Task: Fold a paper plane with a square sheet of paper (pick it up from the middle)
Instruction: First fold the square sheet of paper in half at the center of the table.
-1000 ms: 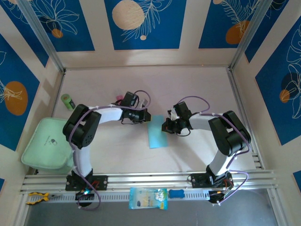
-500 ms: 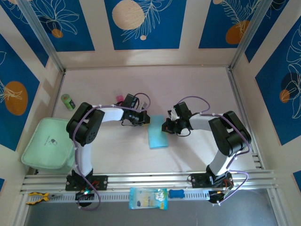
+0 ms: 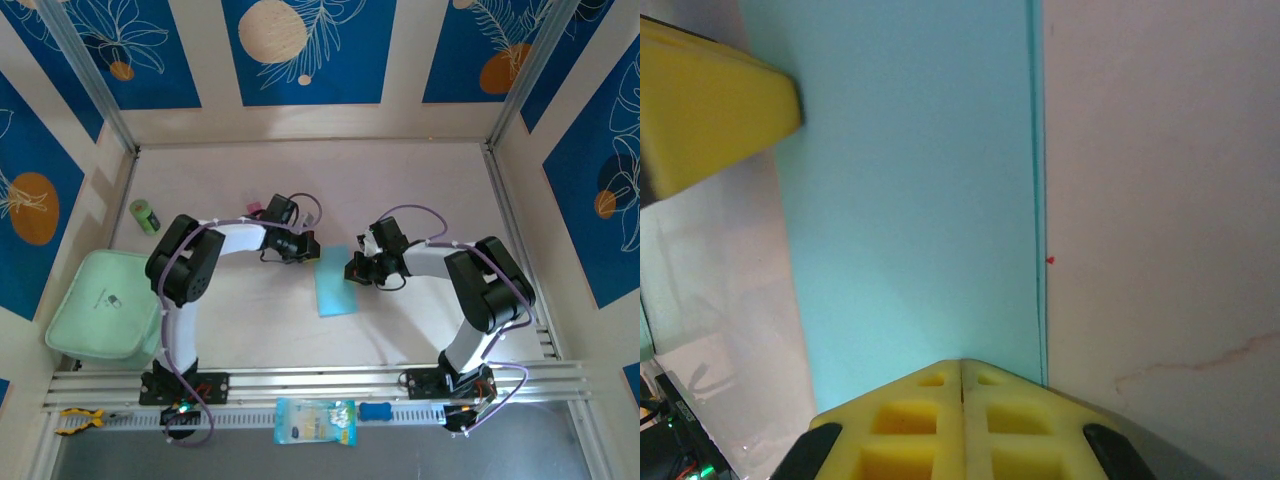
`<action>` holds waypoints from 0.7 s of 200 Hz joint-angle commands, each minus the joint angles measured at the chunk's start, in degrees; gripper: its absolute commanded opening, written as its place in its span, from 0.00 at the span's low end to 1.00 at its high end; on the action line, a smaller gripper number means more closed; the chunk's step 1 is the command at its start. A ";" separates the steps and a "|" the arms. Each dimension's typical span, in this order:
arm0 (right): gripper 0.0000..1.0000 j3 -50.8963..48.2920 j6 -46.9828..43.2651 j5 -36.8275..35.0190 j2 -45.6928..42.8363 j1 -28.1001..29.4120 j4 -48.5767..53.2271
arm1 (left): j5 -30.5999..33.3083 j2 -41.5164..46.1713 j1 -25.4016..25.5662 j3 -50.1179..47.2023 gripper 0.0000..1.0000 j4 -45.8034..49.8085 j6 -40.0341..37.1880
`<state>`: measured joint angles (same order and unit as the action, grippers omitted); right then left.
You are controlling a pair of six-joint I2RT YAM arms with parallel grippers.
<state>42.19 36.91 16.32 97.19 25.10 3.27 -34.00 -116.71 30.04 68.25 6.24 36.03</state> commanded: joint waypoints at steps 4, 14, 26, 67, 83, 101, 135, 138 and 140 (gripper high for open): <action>0.00 -3.43 -0.96 -5.63 2.24 -0.23 9.92 | 3.30 -1.85 -0.73 0.07 0.03 1.55 -0.01; 0.00 -3.47 -0.96 -5.63 2.22 -0.19 9.90 | 4.17 -1.94 -0.99 -0.18 0.03 1.16 0.63; 0.00 -3.51 -0.96 -5.60 2.22 -0.22 9.92 | 4.71 -1.79 -1.35 -0.59 0.03 0.26 2.22; 0.00 -3.60 -0.96 -5.61 2.10 -0.23 9.83 | 7.70 -0.11 -2.33 -1.82 0.03 -3.37 8.00; 0.00 -3.54 -0.96 -5.52 2.05 -0.25 9.83 | 8.59 0.16 -2.83 -1.72 0.03 -3.60 9.07; 0.00 -3.60 -0.96 -5.58 2.03 -0.23 9.74 | 9.48 0.75 -3.13 -1.72 0.03 -2.83 9.52; 0.00 -3.56 -0.96 -5.67 2.30 -0.30 9.65 | 9.62 3.00 -3.28 -2.25 0.06 -1.66 9.41; 0.00 -3.60 -0.96 -5.62 2.31 -0.34 9.65 | 9.90 3.20 -3.29 -2.20 0.07 -1.28 9.24; 0.00 -3.59 -0.96 -5.60 2.31 -0.32 9.63 | 10.00 3.34 -3.31 -2.17 0.07 -1.07 9.13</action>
<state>42.09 36.88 16.34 97.17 25.04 3.18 -29.74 -115.85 28.60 67.22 3.16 45.04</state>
